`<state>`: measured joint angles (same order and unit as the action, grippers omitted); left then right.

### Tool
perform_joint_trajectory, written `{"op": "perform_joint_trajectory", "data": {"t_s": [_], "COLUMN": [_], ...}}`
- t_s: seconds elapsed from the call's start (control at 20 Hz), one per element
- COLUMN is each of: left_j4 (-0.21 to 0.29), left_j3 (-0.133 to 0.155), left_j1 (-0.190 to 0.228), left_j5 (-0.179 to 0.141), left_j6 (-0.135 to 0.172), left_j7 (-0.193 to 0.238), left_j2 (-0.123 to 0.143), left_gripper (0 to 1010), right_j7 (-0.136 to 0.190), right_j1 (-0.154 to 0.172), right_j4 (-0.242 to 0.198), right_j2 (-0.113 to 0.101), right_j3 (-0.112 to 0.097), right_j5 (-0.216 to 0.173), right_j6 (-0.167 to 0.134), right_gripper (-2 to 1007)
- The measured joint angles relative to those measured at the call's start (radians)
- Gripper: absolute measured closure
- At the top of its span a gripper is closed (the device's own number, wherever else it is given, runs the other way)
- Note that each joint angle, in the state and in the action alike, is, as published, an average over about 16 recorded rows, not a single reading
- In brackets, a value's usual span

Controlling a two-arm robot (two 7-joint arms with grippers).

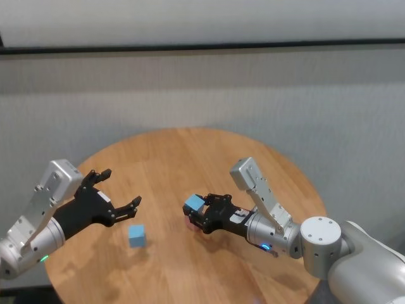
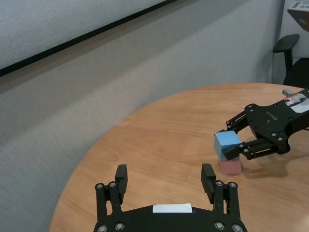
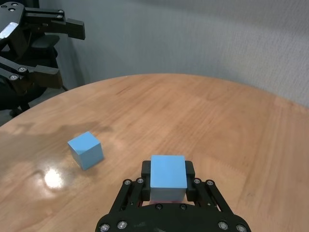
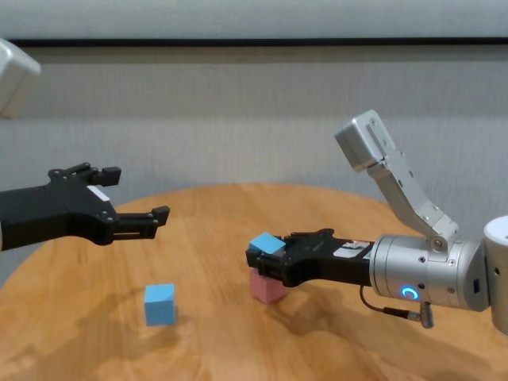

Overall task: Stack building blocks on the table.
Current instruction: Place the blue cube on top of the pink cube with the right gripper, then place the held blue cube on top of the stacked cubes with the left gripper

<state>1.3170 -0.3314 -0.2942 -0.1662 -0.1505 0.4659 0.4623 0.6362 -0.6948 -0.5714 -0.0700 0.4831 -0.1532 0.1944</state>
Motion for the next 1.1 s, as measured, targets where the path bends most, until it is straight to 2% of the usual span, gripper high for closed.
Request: {"op": "perform_joint_trajectory", "data": {"t_s": [0.35,0.6,0.8,1.1], "left_j4": [0.000,0.000,0.000,0.000], "left_j3": [0.000,0.000,0.000,0.000], "left_j1": [0.000,0.000,0.000,0.000], "left_j5": [0.000,0.000,0.000,0.000], "left_j6": [0.000,0.000,0.000,0.000], "left_j7": [0.000,0.000,0.000,0.000], "left_j2": [0.000,0.000,0.000,0.000], "left_gripper": [11,11,11,11], "right_j7": [-0.010,-0.023,-0.033,-0.054], "right_j1": [0.008,0.022,0.043,0.099], "right_j4": [-0.023,-0.072,-0.142,-0.295], "right_j2": [-0.005,-0.015,-0.032,-0.076], "right_j3": [-0.002,-0.011,-0.024,-0.055], "right_j5": [0.001,-0.008,-0.024,-0.066], "right_j6": [-0.010,-0.015,-0.021,-0.039], "right_gripper": [456,293,167,44]}}
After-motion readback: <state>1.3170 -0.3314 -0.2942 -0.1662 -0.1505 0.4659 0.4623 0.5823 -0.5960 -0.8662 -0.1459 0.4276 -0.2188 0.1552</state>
